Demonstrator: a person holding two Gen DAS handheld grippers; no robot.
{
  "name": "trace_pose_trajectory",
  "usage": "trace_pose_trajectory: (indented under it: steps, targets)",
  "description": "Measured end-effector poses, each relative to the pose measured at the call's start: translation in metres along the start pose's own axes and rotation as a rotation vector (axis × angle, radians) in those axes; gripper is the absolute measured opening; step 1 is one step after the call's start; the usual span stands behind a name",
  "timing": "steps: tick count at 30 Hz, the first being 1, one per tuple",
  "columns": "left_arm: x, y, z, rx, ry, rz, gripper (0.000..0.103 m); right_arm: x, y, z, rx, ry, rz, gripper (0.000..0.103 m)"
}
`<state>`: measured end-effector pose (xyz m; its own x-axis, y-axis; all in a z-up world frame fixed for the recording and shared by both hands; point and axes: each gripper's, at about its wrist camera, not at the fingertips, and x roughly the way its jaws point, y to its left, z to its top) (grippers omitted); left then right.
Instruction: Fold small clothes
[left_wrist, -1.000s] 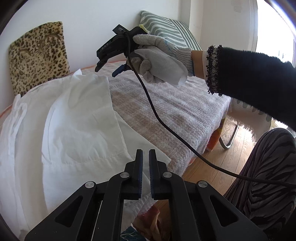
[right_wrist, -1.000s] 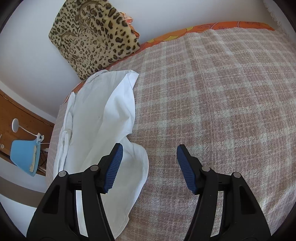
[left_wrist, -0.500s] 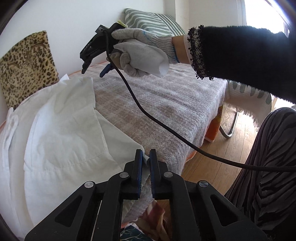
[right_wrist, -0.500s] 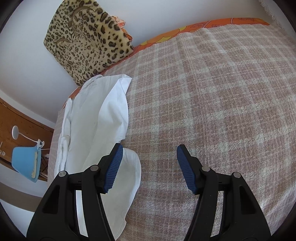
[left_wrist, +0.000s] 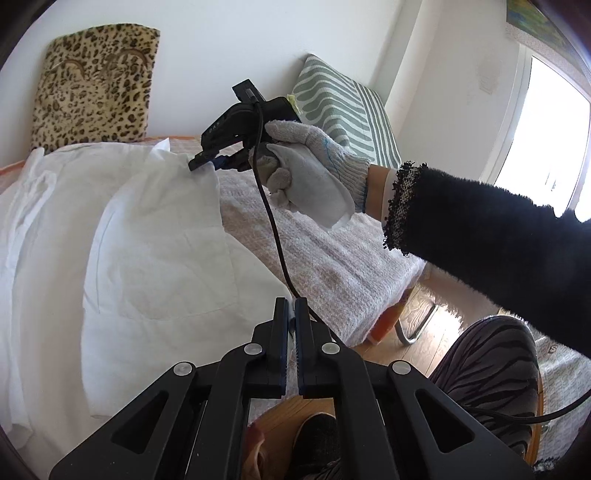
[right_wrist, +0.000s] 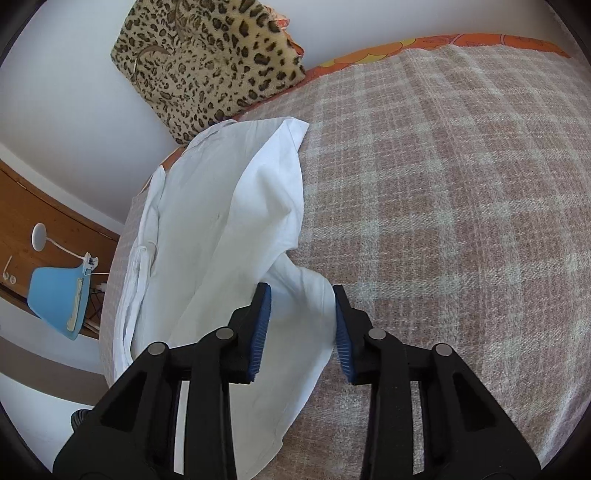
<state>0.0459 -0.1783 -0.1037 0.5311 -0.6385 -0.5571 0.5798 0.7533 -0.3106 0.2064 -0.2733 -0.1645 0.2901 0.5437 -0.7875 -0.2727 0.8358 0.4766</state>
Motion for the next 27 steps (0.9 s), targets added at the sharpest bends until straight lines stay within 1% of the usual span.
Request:
trace_pose_trajectory:
  steps: [1,2,5,9,12,15,18,21,27]
  targets:
    - [-0.002,0.0,0.0,-0.004,-0.005,0.0,0.002,0.0,0.007,0.0,-0.023,-0.003,-0.043,0.012]
    - [-0.005,0.001,-0.001,-0.011,-0.014,-0.001,0.002,0.0,0.013,0.002,-0.037,-0.002,-0.064,0.008]
    - [-0.013,0.007,-0.002,-0.044,-0.03,-0.011,0.002,-0.006,0.031,0.009,-0.058,-0.016,-0.1,0.007]
    - [-0.023,0.012,-0.005,-0.057,-0.057,-0.019,0.002,-0.013,0.058,0.02,-0.093,-0.019,-0.163,0.006]
    - [-0.031,0.019,-0.007,-0.089,-0.074,-0.021,0.002,-0.013,0.084,0.025,-0.139,-0.023,-0.195,0.006]
    - [-0.039,0.028,-0.009,-0.113,-0.088,-0.013,0.002,-0.01,0.111,0.03,-0.172,-0.025,-0.204,0.005]
    - [-0.048,0.037,-0.011,-0.132,-0.098,-0.003,0.002,0.002,0.137,0.033,-0.205,-0.01,-0.227,0.005]
    - [-0.059,0.051,-0.016,-0.172,-0.117,0.012,0.002,0.017,0.162,0.032,-0.244,0.006,-0.249,0.005]
    - [-0.077,0.073,-0.028,-0.23,-0.138,0.076,0.002,0.056,0.204,0.03,-0.301,0.046,-0.287,0.005]
